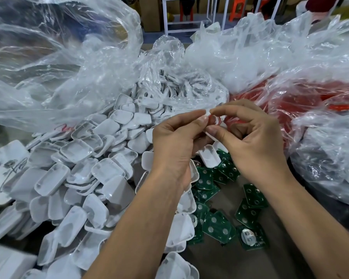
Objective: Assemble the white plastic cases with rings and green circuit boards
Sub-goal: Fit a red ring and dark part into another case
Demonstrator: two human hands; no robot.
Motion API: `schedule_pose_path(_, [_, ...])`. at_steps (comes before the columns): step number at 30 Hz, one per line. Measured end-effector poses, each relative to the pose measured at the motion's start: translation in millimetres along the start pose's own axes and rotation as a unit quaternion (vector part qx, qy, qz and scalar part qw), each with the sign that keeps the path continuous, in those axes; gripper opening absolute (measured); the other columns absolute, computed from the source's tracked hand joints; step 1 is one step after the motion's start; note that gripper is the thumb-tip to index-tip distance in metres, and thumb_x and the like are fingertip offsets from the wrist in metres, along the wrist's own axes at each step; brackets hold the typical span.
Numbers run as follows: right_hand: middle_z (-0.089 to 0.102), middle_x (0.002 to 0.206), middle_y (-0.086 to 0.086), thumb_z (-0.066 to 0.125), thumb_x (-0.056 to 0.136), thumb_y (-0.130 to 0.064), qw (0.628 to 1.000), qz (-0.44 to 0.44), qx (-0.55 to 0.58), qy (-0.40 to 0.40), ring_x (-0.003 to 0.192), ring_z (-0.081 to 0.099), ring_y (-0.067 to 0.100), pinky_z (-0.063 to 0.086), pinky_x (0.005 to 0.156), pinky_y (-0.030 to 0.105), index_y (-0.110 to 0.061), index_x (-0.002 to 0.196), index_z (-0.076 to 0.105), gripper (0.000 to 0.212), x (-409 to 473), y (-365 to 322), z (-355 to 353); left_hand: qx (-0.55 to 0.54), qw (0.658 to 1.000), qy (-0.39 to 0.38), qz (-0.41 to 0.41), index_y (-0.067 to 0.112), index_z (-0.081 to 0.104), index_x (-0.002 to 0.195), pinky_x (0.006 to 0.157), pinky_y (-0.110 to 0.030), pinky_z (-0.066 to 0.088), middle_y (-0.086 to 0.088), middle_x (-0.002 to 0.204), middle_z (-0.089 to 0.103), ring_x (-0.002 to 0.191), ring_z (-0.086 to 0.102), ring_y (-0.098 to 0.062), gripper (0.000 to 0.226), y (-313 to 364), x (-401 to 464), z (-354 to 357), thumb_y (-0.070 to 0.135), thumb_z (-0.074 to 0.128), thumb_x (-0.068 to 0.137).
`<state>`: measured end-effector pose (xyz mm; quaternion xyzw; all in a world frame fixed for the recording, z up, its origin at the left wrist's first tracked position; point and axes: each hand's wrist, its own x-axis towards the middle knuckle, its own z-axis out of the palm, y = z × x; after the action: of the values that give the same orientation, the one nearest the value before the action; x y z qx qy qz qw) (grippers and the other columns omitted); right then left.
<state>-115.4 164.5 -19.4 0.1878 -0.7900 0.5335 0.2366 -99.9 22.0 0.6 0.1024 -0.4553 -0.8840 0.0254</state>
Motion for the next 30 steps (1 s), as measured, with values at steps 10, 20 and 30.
schedule_pose_path(10, [0.074,0.107,-0.006,0.081,0.085,-0.035,0.997,0.046,0.061,-0.010,0.058,0.062,0.035,0.054,0.051,0.039,-0.031,0.105,0.080,0.021,0.9,4.8,2.3,0.052,0.998,-0.008,-0.017,0.001,0.076,0.094,0.066,-0.029,0.064,-0.017,0.086,0.078,0.072,0.076,-0.021,0.010,4.9,4.4,-7.0,-0.006,0.072,0.088])
schedule_pose_path(20, [0.078,0.078,-0.010,0.086,0.085,-0.016,0.996,0.074,0.040,0.024,0.070,0.074,0.006,0.055,0.065,0.014,-0.019,0.089,0.081,0.007,2.6,4.7,-0.3,0.246,0.963,-0.006,0.106,0.013,0.081,0.091,0.078,-0.046,0.065,-0.006,0.083,0.079,0.081,0.078,-0.026,0.012,-1.2,7.4,-10.9,0.004,0.082,0.084])
schedule_pose_path(30, [0.076,0.079,-0.011,0.082,0.089,-0.018,0.996,0.079,0.022,0.028,0.069,0.071,0.006,0.054,0.065,0.014,-0.024,0.087,0.077,0.008,4.2,4.4,-1.3,0.128,0.992,-0.017,0.010,0.004,0.078,0.100,0.074,-0.035,0.065,-0.017,0.096,0.079,0.087,0.076,-0.028,0.014,-0.3,4.3,-6.9,0.003,0.064,0.098])
